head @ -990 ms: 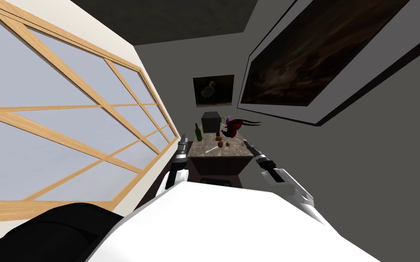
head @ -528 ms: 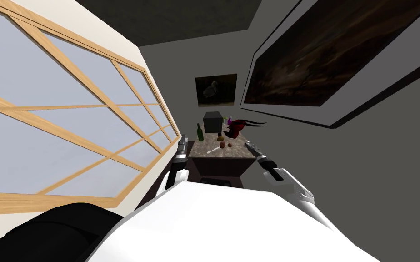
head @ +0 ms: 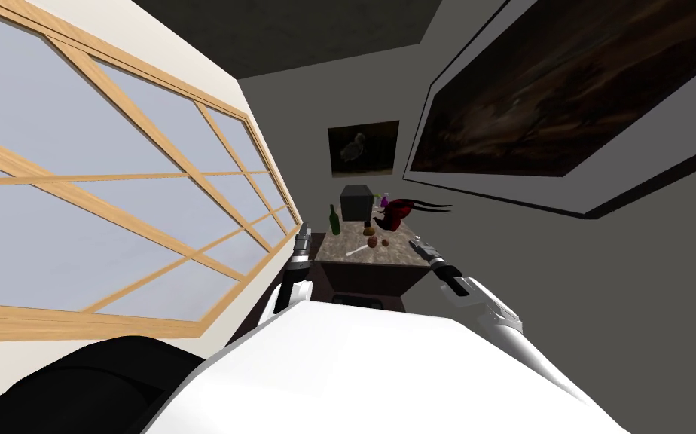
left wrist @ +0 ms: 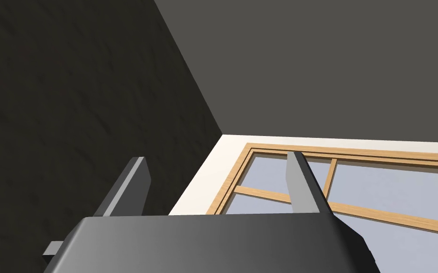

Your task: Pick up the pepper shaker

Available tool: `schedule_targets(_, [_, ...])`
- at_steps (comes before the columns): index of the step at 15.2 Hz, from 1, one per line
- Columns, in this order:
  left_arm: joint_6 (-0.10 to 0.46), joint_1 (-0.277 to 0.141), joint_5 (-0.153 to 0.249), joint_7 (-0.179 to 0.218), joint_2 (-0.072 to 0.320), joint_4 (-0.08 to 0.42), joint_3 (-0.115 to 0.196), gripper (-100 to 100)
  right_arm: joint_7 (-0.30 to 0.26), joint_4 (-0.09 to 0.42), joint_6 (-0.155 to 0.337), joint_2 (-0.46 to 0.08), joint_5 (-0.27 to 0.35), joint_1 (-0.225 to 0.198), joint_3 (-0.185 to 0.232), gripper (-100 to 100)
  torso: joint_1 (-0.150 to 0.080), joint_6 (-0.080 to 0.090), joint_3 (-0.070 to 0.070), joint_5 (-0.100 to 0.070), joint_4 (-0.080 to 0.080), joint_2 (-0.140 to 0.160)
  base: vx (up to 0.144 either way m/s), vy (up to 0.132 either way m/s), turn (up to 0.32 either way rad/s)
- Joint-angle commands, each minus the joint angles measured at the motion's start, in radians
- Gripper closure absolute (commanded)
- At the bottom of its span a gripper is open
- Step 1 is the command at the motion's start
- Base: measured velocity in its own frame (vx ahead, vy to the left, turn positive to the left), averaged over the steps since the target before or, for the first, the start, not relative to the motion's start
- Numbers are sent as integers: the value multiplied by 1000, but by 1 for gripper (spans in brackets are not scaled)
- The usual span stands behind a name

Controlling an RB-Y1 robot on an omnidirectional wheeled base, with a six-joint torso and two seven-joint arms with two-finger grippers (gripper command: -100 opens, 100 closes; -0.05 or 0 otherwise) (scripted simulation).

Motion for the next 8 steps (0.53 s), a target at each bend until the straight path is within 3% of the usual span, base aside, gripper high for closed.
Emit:
schedule_targets(1, [0,0,0,0,0,0,0,0,33,39,24,-10,27,-14,-1,-100,0,0,0,0,0,0,36,27,66])
schedule_targets(8, [0,0,0,0,0,0,0,0,98,140,59,-31,84,-52,-8,-100,0,0,0,0,0,0,28,18,48])
